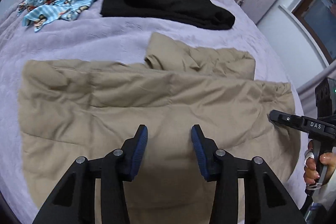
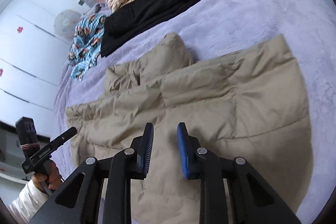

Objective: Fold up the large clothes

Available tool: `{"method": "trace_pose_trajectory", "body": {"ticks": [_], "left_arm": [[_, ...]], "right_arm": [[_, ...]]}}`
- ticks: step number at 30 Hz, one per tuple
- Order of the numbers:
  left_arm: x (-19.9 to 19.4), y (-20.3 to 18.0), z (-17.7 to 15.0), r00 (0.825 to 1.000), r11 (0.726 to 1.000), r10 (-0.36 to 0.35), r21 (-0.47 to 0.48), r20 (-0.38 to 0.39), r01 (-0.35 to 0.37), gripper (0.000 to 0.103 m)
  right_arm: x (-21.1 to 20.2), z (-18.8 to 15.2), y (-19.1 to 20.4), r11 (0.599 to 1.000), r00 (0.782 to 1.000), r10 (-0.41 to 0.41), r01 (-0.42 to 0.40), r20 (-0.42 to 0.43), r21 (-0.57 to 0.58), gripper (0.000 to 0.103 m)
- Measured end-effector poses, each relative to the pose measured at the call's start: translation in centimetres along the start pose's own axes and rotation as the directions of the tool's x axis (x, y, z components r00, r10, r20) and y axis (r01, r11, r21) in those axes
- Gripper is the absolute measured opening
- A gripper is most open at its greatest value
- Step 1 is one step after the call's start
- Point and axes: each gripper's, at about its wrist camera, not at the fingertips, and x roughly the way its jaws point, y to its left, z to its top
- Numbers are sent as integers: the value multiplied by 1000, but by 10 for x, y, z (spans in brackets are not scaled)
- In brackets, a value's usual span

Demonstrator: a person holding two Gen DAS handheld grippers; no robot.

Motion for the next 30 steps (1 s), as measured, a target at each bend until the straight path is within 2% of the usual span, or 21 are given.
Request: {"method": "trace_pose_trajectory", "body": {"ticks": [3,6,10,11,13,15,17,18,20,21,23,25,27,30], "left_arm": [[32,-12,6,998,998,60,19,30,-60,46],[53,0,24,996,996,76,-39,42,-75,46],[72,4,39,996,995,84,-55,20,-83,46],[69,2,40,996,996,84,-39,11,-84,46],[58,6,42,994,994,110,4,25,-110,46],[38,22,42,982,983,176,38,73,-179,46],[25,52,43,963,967,253,7,91,-255,46],[23,75,43,957,960,279,-37,82,-277,46],[23,115,41,953,948,296,-138,56,-286,46],[26,131,38,956,943,291,-184,43,-278,46],[36,148,34,960,934,278,-239,24,-264,46],[48,147,33,957,932,290,-230,16,-279,47],[59,142,35,947,928,321,-205,13,-311,47],[61,145,38,943,918,333,-228,-1,-324,47]], "right_arm": [[42,0,2,999,999,-40,40,-20,-16,23],[65,12,-1,996,996,-86,86,6,-27,17],[87,32,-14,995,995,-97,97,8,-1,1],[91,36,-18,996,996,-90,90,0,14,0],[91,41,-22,996,997,-74,75,-20,38,0],[77,43,-20,996,996,-86,87,-29,5,0],[57,46,-24,987,988,-153,153,4,-53,1],[45,48,-32,977,980,-198,200,30,-68,1],[29,53,-58,963,962,-264,266,64,-37,1],[23,57,-78,959,957,-282,282,71,15,1],[22,60,-114,959,967,-248,237,61,156,0],[31,58,-139,948,980,-194,172,55,267,0],[43,58,-145,943,980,-193,171,51,286,0],[55,63,-134,943,968,-247,230,44,243,0]]}}
